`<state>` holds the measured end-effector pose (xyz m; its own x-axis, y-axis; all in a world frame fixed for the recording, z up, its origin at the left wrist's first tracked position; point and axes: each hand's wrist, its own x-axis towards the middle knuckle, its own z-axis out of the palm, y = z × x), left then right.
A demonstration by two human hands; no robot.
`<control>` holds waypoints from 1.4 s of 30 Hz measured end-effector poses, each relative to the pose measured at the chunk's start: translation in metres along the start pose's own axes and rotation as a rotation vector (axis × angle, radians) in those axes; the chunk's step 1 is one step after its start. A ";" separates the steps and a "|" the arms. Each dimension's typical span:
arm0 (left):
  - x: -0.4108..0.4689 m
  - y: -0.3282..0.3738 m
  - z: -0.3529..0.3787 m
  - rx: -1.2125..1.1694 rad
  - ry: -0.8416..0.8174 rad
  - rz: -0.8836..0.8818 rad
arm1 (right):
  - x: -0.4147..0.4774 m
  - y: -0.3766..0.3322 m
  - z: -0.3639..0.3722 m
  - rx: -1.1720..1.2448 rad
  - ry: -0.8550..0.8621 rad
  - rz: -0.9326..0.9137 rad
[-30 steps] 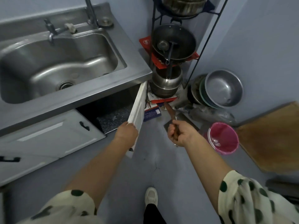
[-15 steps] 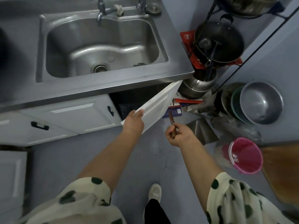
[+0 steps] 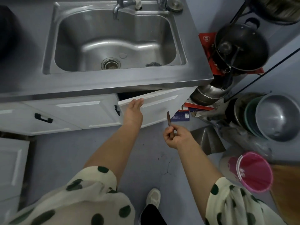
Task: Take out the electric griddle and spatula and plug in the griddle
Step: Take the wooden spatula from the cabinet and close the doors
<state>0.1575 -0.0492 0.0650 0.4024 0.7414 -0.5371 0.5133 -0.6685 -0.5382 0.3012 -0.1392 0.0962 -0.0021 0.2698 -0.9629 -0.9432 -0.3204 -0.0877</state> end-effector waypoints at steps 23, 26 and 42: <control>0.034 -0.033 0.001 -0.028 0.045 0.010 | 0.012 0.008 0.031 0.173 0.032 0.010; 0.033 -0.035 0.001 -0.058 0.062 0.026 | 0.011 0.007 0.030 0.170 0.028 0.024; -0.043 -0.024 -0.032 -0.446 0.117 0.015 | -0.035 0.022 0.014 0.097 -0.010 -0.029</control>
<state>0.1521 -0.0634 0.1221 0.4822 0.7506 -0.4518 0.7723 -0.6076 -0.1852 0.2762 -0.1431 0.1311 0.0231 0.2869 -0.9577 -0.9707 -0.2228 -0.0901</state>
